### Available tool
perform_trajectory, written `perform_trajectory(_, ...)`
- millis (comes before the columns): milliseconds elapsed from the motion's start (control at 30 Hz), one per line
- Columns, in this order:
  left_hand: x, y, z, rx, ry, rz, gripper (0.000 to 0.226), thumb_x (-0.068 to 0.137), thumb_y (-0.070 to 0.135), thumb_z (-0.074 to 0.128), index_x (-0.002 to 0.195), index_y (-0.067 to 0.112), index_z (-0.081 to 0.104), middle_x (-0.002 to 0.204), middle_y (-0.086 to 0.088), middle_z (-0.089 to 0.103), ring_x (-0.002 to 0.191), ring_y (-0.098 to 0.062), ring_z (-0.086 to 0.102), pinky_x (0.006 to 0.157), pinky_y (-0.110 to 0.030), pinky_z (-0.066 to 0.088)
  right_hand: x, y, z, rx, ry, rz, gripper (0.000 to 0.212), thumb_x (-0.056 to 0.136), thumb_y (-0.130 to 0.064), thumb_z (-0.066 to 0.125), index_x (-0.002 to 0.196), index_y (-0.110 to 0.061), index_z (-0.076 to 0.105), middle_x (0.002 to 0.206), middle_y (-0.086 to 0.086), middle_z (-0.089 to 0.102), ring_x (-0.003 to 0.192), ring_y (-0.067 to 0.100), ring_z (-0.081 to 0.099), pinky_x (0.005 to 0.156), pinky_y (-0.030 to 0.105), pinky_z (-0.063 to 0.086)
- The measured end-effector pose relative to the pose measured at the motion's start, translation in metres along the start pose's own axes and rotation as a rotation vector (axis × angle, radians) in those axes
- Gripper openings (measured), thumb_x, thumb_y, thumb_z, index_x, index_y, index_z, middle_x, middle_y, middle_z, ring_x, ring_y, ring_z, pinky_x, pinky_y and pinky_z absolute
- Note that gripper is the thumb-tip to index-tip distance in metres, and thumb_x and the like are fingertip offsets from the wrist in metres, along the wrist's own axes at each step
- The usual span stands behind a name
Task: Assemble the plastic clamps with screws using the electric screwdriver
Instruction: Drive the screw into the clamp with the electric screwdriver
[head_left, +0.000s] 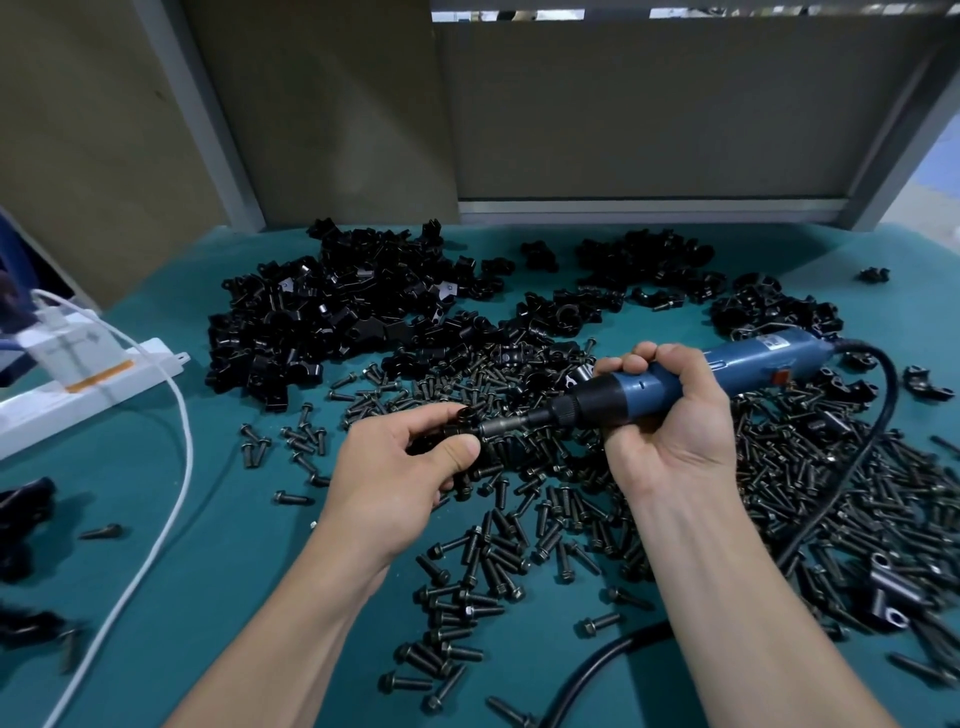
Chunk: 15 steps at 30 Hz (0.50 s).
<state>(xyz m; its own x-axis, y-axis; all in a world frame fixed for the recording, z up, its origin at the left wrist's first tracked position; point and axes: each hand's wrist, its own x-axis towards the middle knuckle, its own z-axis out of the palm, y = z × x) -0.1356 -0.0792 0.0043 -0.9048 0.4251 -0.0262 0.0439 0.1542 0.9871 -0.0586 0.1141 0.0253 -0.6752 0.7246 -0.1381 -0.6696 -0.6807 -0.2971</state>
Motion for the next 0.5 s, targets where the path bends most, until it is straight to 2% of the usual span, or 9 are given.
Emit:
perform_trajectory(100, -0.0011, 0.0010, 0.0002, 0.037, -0.014, 0.024, 0.034, 0.088, 0.016, 0.083, 0.104, 0.045, 0.075, 0.077, 0.015, 0.070, 0.070, -0.002, 0.060, 0.079, -0.027, 0.052, -0.0011, 0.0004, 0.0013, -0.019, 0.002, -0.005, 0.018, 0.090, 0.007, 0.053, 0.083, -0.009, 0.051, 0.069, 0.005, 0.058, 0.054, 0.013, 0.053, 0.069, 0.032, 0.055)
perform_trajectory(167, -0.0025, 0.0022, 0.0006, 0.073, -0.042, 0.039, 0.033, 0.090, 0.020, 0.081, 0.099, 0.049, 0.072, 0.085, 0.016, 0.073, 0.078, -0.002, 0.064, 0.085, -0.027, 0.051, -0.0020, 0.0009, 0.0019, -0.020, 0.009, -0.001, 0.018, 0.090, 0.007, 0.053, 0.083, -0.009, 0.051, 0.069, 0.005, 0.058, 0.054, 0.013, 0.053, 0.070, 0.033, 0.055)
perform_trajectory(233, -0.0046, 0.0035, 0.0022, 0.141, -0.085, 0.058, 0.028, 0.091, 0.025, 0.080, 0.101, 0.049, 0.071, 0.089, 0.025, 0.072, 0.080, 0.004, 0.065, 0.079, -0.025, 0.048, -0.0022, 0.0011, 0.0024, -0.004, 0.019, 0.003, 0.018, 0.090, 0.008, 0.053, 0.084, -0.009, 0.051, 0.069, 0.005, 0.058, 0.054, 0.013, 0.052, 0.070, 0.033, 0.054)
perform_trajectory(300, -0.0070, 0.0042, 0.0033, 0.209, -0.127, 0.071, 0.031, 0.091, 0.029, 0.079, 0.108, 0.054, 0.069, 0.091, 0.030, 0.069, 0.076, 0.001, 0.063, 0.074, -0.027, 0.047, -0.0019, 0.0010, 0.0031, 0.012, 0.025, 0.004, 0.017, 0.091, 0.008, 0.052, 0.086, -0.009, 0.050, 0.069, 0.005, 0.058, 0.054, 0.013, 0.052, 0.071, 0.033, 0.053)
perform_trajectory(367, -0.0079, 0.0042, 0.0026, 0.246, -0.140, 0.078, 0.038, 0.089, 0.032, 0.081, 0.111, 0.060, 0.067, 0.090, 0.026, 0.070, 0.065, -0.010, 0.060, 0.070, -0.025, 0.050, -0.0018, 0.0011, 0.0040, 0.013, 0.025, 0.005, 0.017, 0.091, 0.008, 0.053, 0.087, -0.009, 0.050, 0.069, 0.005, 0.058, 0.054, 0.013, 0.052, 0.071, 0.033, 0.053)
perform_trajectory(433, -0.0070, 0.0039, 0.0022, 0.270, -0.131, 0.093, 0.038, 0.087, 0.031, 0.083, 0.108, 0.059, 0.067, 0.087, 0.018, 0.070, 0.059, -0.008, 0.055, 0.063, -0.024, 0.049, -0.0021, 0.0016, 0.0043, 0.007, 0.026, 0.002, 0.017, 0.091, 0.008, 0.052, 0.086, -0.009, 0.050, 0.068, 0.006, 0.058, 0.054, 0.013, 0.052, 0.070, 0.033, 0.053)
perform_trajectory(500, -0.0059, 0.0032, 0.0024, 0.277, -0.109, 0.108, 0.036, 0.087, 0.026, 0.083, 0.103, 0.054, 0.069, 0.085, 0.018, 0.070, 0.058, -0.003, 0.055, 0.057, -0.021, 0.048, -0.0023, 0.0026, 0.0044, -0.001, 0.026, 0.000, 0.017, 0.091, 0.007, 0.052, 0.085, -0.009, 0.050, 0.068, 0.005, 0.057, 0.054, 0.013, 0.052, 0.070, 0.033, 0.053)
